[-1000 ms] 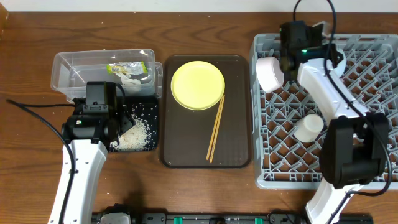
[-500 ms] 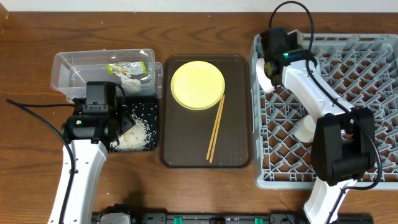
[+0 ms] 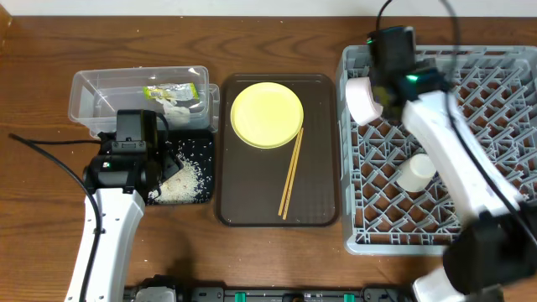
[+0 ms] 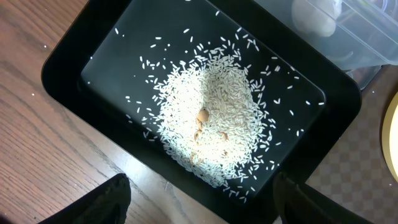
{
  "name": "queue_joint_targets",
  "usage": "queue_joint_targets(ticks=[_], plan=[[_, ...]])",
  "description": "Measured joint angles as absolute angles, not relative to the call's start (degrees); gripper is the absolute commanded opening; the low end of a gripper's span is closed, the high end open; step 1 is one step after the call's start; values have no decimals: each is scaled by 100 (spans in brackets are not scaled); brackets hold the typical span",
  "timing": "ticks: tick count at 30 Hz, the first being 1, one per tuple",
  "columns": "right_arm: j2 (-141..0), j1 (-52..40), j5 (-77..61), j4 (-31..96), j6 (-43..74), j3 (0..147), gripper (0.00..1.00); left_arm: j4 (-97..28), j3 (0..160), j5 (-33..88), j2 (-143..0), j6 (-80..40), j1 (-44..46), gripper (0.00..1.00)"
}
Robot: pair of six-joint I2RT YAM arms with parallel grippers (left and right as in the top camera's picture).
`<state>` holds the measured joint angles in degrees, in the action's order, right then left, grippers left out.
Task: Sort waste into correct bins and load items into the dishwasher rack
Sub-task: 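Move the right gripper to the brown tray and grasp a chopstick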
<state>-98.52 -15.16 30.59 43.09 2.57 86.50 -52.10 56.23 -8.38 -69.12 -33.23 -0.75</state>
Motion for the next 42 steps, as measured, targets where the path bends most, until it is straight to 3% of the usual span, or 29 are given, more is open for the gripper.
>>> queue_joint_targets(ticks=[6, 12, 16, 24, 42], plan=[[-9262, -1706, 537, 4751, 388, 8729, 68, -5210, 5623, -838, -6912, -3323, -75, 76], [-9620, -2521, -475, 5325, 731, 8582, 64, -5210, 5623, -838, -6912, -3323, -75, 76], [-9891, -3074, -668, 5304, 1118, 8237, 57, -5210, 5623, -838, -6912, -3323, -75, 76], [-10464, -3640, -541, 4799, 2029, 7336, 56, -5210, 5623, -838, -6912, -3323, -75, 76], [-10687, -3769, -220, 4112, 3100, 6700, 55, -5210, 5623, -840, -6912, -3321, -75, 76]])
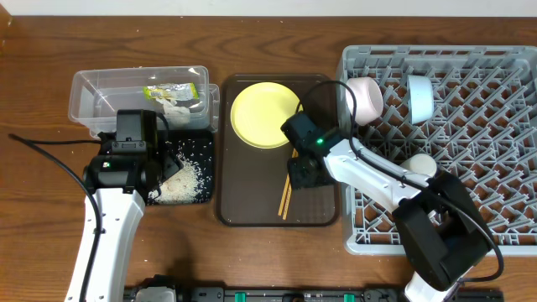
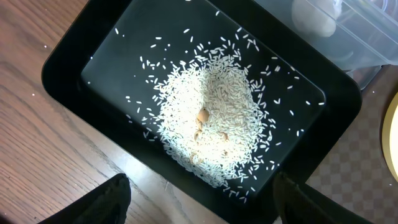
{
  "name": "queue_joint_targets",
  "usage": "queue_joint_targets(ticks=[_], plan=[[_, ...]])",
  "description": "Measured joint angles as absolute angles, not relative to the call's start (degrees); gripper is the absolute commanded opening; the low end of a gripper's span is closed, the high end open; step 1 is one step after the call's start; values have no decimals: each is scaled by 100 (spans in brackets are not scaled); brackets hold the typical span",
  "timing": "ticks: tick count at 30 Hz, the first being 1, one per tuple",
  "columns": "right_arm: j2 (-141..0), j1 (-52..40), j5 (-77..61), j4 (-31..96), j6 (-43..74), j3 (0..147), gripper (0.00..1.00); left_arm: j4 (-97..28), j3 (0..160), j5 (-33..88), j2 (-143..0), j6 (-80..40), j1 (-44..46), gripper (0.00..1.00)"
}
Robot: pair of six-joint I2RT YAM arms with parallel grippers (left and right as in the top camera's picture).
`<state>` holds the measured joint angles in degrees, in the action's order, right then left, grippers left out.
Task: Sort waste into correct bins and load items into the dishwasher rack
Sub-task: 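Move the right gripper to the brown tray and grasp a chopstick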
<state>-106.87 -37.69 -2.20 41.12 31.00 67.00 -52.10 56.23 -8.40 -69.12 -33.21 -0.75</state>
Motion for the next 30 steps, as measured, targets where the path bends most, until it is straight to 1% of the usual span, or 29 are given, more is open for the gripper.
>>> queue_joint_targets(ticks=[5, 11, 16, 20, 30], plan=[[-10700, -4016, 93, 3874, 3356, 6700, 56, -5210, 5623, -843, -6912, -3321, -75, 76], [-10879, -4265, 283, 3850, 3564, 6700, 56, -5210, 5623, -856, -6912, -3323, -75, 76], [-10903, -4268, 392, 3852, 3667, 6700, 56, -5210, 5623, -856, -6912, -3323, -75, 76], [-10903, -4268, 440, 3854, 3697, 6700, 59, -5210, 5623, -856, -6912, -3323, -75, 76], [-10707, -4257, 473, 3861, 3660, 6700, 57, -5210, 5623, -856, -6912, -3323, -75, 76]])
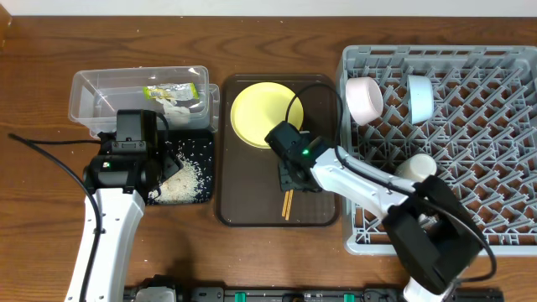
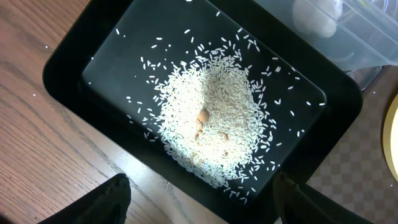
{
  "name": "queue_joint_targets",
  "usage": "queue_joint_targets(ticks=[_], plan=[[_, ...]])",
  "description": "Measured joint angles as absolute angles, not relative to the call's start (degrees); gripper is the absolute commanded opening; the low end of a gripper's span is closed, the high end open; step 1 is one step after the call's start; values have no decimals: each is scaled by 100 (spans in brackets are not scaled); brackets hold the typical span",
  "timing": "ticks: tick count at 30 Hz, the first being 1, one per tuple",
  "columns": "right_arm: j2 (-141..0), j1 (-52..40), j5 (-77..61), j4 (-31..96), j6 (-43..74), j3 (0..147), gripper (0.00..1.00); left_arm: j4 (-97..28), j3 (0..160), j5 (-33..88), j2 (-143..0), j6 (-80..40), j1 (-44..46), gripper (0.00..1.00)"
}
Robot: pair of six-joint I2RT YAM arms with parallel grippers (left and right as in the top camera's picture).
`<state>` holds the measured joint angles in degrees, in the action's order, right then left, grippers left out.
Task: Sort waste into correct bins and load items into the dishwasher rack
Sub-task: 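Move the right gripper to the brown tray and grasp a chopstick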
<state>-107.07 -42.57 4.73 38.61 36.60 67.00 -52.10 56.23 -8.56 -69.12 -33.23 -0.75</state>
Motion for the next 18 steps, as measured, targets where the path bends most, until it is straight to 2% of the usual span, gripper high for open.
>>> queue_joint_targets(ticks=[18], plan=[[-10610, -4143, 663, 3846, 3662, 6521, 56, -5210, 5623, -856, -6912, -3323, -75, 76]])
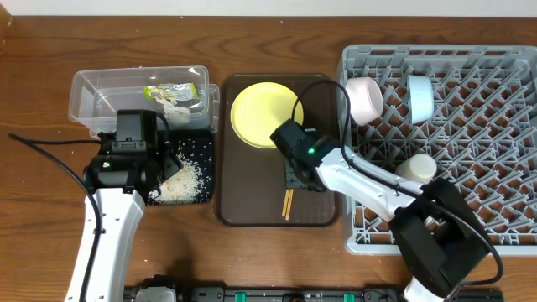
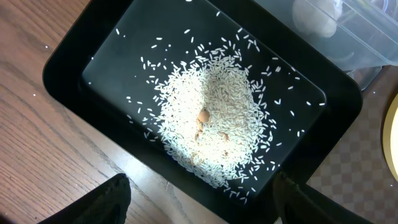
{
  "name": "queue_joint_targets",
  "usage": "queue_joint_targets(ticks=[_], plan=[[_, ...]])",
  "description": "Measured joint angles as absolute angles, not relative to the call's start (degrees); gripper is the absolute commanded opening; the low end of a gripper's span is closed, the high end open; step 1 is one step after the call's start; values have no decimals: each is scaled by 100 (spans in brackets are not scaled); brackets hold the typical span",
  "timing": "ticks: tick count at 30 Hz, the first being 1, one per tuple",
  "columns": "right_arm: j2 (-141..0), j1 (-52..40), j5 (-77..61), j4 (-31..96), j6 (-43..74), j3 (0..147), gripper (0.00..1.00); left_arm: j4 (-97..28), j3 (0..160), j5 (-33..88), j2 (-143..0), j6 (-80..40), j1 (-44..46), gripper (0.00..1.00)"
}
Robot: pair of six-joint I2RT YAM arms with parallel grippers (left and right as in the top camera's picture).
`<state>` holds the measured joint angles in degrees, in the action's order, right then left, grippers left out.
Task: Sort waste into correct bins and load items into the dishwasher rack
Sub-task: 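Move the right gripper to the brown tray and grasp a chopstick, then carry the chopstick to the rack and stand it upright with right gripper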
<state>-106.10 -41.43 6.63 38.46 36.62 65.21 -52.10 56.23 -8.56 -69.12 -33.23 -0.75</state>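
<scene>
A pair of wooden chopsticks (image 1: pixel 287 204) lies on the brown tray (image 1: pixel 243 205), with only the near end showing. My right gripper (image 1: pixel 296 178) is low over the middle of them; its jaws are hidden under the wrist. A yellow plate (image 1: pixel 262 113) sits at the tray's far end. The grey dishwasher rack (image 1: pixel 470 210) holds a pink bowl (image 1: pixel 365 99), a pale blue cup (image 1: pixel 419 96) and a white cup (image 1: pixel 415 168). My left gripper (image 2: pixel 200 208) hangs open and empty above the black bin (image 2: pixel 68 59) of rice (image 2: pixel 211 118).
A clear plastic bin (image 1: pixel 101 88) with a green-and-white wrapper (image 1: pixel 172 92) stands behind the black bin. The right arm stretches from the rack's front across to the tray. Bare wooden table lies in front of the tray and bins.
The right wrist has shifted slightly to the right over the chopsticks. The chopsticks' near end lies where it did. The left arm has not moved.
The right gripper was first over the rack's far left corner by the pink bowl, with the chopsticks lying in full view on the tray. Then it was down on the tray over the chopsticks, and it has stayed there. The left gripper hung open over the rice throughout.
</scene>
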Motion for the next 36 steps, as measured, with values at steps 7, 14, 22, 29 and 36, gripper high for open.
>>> queue_joint_targets(ticks=[7, 14, 22, 29, 36], plan=[[-10610, -4143, 650, 3691, 3662, 6296, 57, -5210, 5623, -856, -6912, -3323, -75, 76], [-10610, -4143, 626, 3575, 3662, 6254, 59, -5210, 5623, -856, -6912, -3323, -75, 76], [-10339, -4093, 593, 3653, 3660, 6265, 59, -5210, 5623, -856, -6912, -3323, -75, 76], [-10217, -4073, 596, 3601, 3662, 6316, 59, -5210, 5623, -858, -6912, -3321, -75, 76], [-10527, -4101, 582, 3529, 3662, 6318, 59, -5210, 5623, -856, -6912, -3323, -75, 76]])
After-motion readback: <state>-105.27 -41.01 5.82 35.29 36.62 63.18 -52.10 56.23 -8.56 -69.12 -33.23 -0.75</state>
